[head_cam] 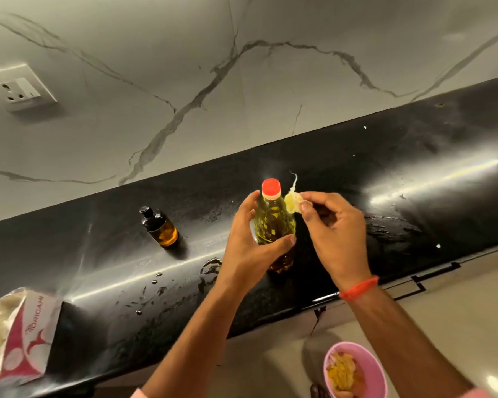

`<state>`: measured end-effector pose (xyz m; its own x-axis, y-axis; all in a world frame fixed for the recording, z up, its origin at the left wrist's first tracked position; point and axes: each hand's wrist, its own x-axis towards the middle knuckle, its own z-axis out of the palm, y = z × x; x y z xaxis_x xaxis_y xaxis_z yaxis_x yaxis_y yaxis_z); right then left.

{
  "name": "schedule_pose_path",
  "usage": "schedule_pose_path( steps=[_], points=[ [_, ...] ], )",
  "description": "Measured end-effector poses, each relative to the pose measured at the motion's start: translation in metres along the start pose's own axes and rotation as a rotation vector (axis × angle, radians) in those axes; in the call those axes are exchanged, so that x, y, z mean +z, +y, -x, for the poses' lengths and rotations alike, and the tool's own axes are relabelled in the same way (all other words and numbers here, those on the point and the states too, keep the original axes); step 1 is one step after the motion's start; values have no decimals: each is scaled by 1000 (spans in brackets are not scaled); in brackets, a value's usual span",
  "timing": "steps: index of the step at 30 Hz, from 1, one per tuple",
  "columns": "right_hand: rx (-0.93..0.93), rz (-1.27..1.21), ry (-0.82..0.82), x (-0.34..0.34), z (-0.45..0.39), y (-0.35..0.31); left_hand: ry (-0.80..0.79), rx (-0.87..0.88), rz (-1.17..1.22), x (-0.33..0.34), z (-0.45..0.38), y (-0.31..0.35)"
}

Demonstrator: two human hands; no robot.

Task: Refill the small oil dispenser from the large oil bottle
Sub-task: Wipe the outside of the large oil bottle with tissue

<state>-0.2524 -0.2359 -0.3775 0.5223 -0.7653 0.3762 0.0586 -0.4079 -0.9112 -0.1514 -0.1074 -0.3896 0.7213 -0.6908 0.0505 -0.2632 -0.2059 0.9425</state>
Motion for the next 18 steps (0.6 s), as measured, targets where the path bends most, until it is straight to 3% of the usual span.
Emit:
schedule_pose_path(
  steps=[5, 12, 18],
  points=[
    [10, 18, -62, 8, 6, 3, 25, -90, 181, 19, -18, -15],
    [-133, 153, -83, 10, 7, 12, 149, -167, 175, 37, -12, -51],
    [139, 161, -137, 6, -8, 37, 143, -177, 119, 39, -18, -63]
  ],
)
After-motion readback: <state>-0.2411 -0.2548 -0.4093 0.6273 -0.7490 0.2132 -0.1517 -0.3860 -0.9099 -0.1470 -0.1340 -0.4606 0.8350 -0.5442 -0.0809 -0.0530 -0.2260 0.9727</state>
